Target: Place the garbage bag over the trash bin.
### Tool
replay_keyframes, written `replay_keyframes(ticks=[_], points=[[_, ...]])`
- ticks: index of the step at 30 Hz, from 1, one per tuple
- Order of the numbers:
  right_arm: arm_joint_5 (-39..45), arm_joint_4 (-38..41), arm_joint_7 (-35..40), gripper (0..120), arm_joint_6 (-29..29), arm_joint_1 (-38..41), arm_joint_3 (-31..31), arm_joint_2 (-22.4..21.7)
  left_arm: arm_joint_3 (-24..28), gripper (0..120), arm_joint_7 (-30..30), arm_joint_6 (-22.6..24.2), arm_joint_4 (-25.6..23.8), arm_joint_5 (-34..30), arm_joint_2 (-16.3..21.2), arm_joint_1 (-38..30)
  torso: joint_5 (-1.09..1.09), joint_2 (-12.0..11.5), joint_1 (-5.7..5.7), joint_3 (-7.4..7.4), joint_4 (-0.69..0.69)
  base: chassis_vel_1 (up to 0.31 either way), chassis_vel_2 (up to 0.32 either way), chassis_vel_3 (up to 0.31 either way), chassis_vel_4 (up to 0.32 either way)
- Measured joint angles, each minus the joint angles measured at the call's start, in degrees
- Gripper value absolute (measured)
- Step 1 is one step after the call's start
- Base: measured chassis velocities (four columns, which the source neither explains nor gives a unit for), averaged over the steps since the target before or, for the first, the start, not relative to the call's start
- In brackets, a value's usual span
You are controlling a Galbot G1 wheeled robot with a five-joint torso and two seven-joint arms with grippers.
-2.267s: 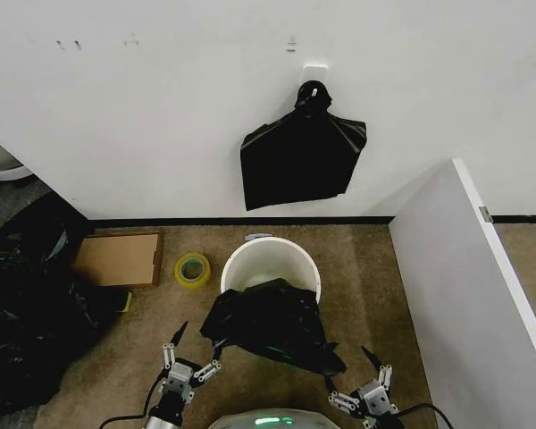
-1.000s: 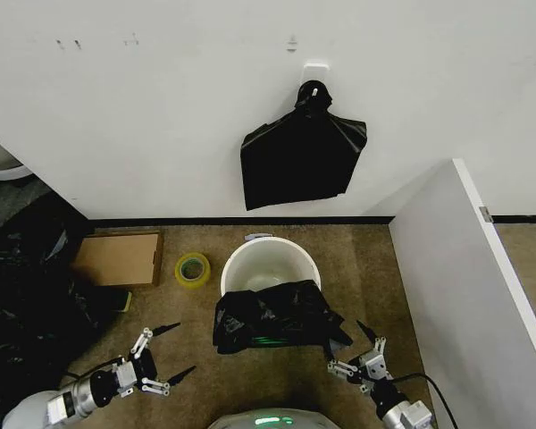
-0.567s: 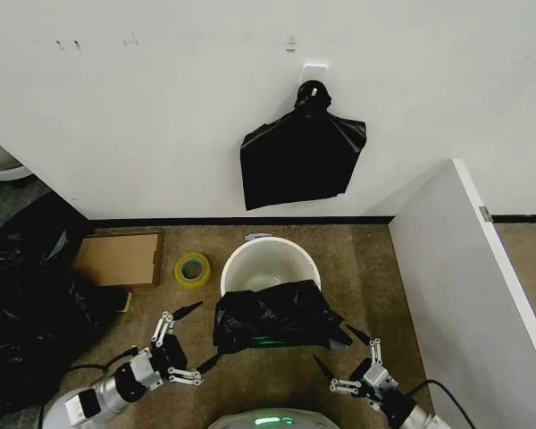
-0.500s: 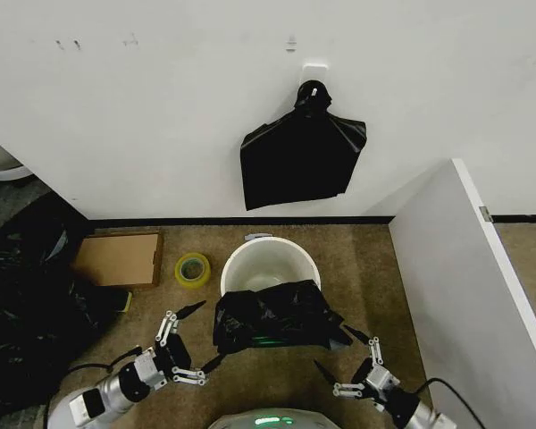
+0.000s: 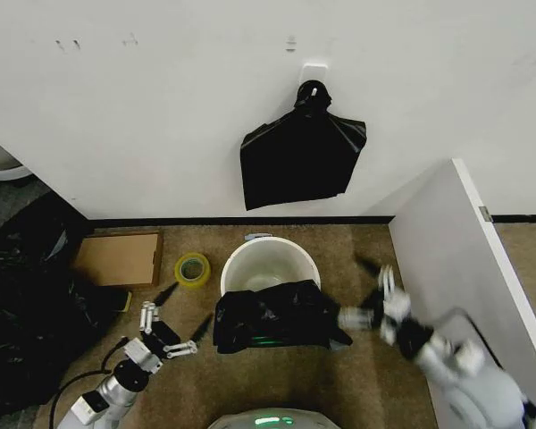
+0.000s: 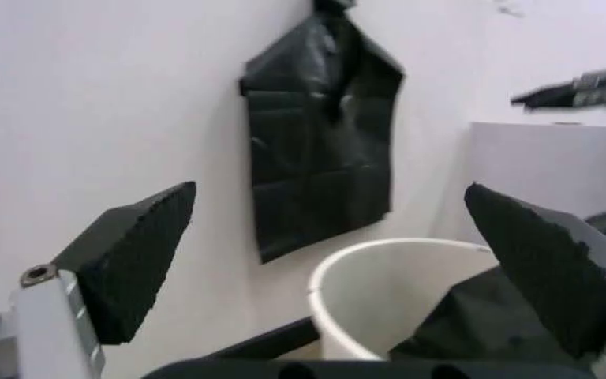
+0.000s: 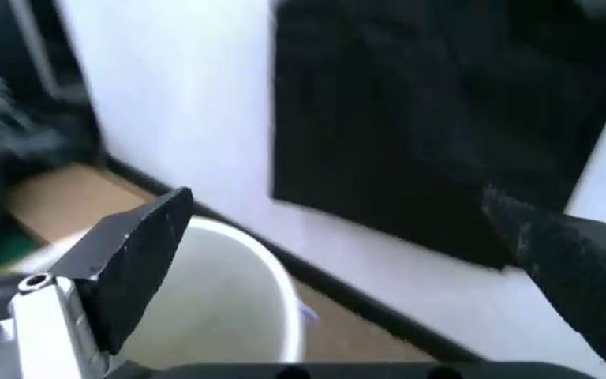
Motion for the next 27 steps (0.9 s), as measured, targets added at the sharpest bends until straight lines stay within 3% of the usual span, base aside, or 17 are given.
replay_keyframes(ticks=[4,6,8,11,14,18,21,25,27], points=[[-0.43,-5.44,1.33,100,-11.28,15.9,-12.69,-0.26,-1.55,100,-0.52,-0.02,-0.55,0.37,-1.86,1.56,0.02,0.0,0.0,0.0,0.01,0.0,0.0,0.0,0.0],[-0.44,-6.41,1.3,100,-12.67,18.18,-14.67,0.38,-1.61,100,-0.61,-0.03,-0.47,0.6,-2.01,1.71,0.02,0.0,0.0,0.0,0.02,0.0,0.0,0.0,0.0],[-0.39,-10.42,-0.26,100,-17.37,26.79,-21.73,3.88,-1.99,100,-1.06,-0.03,0.59,1.77,-2.27,1.84,0.03,0.0,0.0,0.0,-0.02,0.0,0.0,0.0,0.0],[-1.01,-14.95,-5.08,100,-21.62,36.07,-26.98,8.08,-2.62,100,-1.89,-0.04,1.24,2.6,-2.23,1.73,0.01,0.0,0.01,0.0,0.02,0.0,0.0,0.0,0.0],[-2.03,-17.2,-7.55,100,-24.47,40.01,-28.97,9.82,-3.07,100,-2.39,-0.12,1.31,2.89,-2.07,1.68,0.0,0.0,0.01,0.0,0.03,0.0,0.0,0.0,0.0],[-6.66,-20.63,-12.88,100,-36.17,45.44,-30.18,12.78,-3.82,100,-3.1,-0.12,2.16,3.04,-1.5,1.32,0.01,0.0,0.01,0.0,-0.02,0.0,0.0,0.0,0.0],[-8.29,-21.79,-13.43,100,-41.36,46.83,-30.38,13.87,-3.89,100,-3.25,-0.12,2.97,3.05,-1.32,0.93,0.01,0.0,0.01,0.0,-0.02,0.0,0.0,0.0,0.0],[-8.74,-23.58,-13.05,99,-44.36,47.25,-30.43,15.34,-3.49,100,-3.57,-0.12,3.98,3.45,-1.26,0.34,0.01,0.0,0.0,0.0,-0.01,0.0,0.0,0.0,0.0],[-8.75,-24.13,-12.96,93,-44.69,47.05,-30.25,15.74,-3.23,100,-3.93,-0.12,4.05,3.74,-1.24,0.2,0.01,0.0,0.0,0.0,0.0,0.0,0.0,0.0,0.0]])
